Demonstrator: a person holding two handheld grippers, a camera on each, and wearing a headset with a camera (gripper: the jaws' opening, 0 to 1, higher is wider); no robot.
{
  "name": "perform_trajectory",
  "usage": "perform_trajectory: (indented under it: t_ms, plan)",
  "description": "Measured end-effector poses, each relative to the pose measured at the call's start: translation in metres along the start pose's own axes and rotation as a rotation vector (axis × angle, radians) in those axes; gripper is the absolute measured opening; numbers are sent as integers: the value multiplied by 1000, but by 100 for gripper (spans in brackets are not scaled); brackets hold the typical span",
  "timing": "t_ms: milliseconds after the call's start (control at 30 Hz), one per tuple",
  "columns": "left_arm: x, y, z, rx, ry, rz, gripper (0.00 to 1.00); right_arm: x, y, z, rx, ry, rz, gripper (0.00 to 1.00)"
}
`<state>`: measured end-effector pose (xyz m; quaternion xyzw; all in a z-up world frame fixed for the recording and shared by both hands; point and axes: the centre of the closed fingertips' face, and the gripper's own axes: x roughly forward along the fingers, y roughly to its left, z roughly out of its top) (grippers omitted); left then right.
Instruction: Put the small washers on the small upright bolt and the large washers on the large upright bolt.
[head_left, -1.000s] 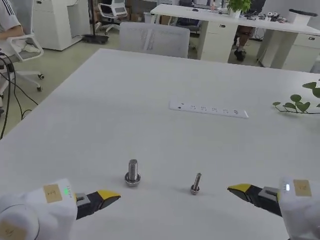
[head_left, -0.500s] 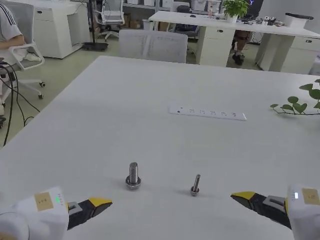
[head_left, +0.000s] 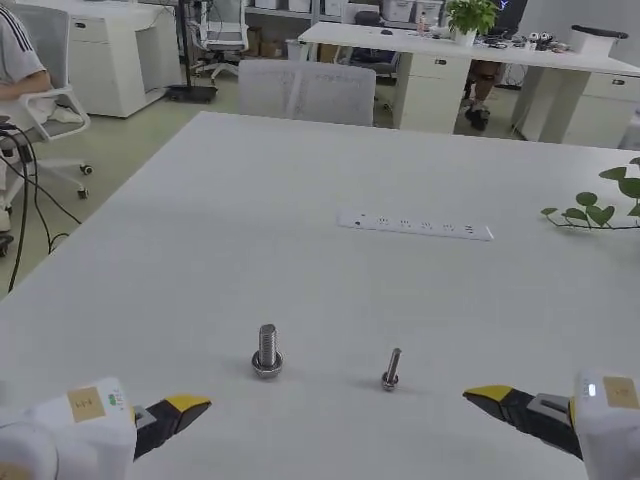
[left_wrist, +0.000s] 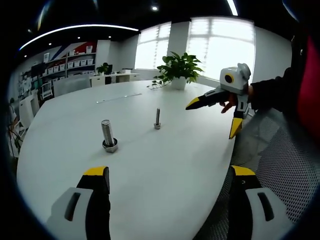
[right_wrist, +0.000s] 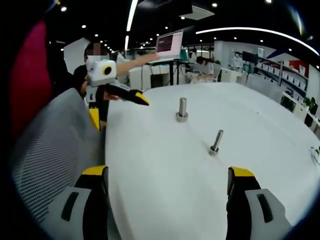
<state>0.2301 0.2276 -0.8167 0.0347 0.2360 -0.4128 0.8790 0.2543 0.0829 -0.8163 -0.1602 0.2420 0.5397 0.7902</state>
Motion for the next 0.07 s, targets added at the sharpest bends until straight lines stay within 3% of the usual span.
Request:
perform_trajectory:
  t_ms: [67]
  plan:
    - [0, -1, -1, 4, 4, -3, 100, 0, 0, 0, 5, 0, 0, 100]
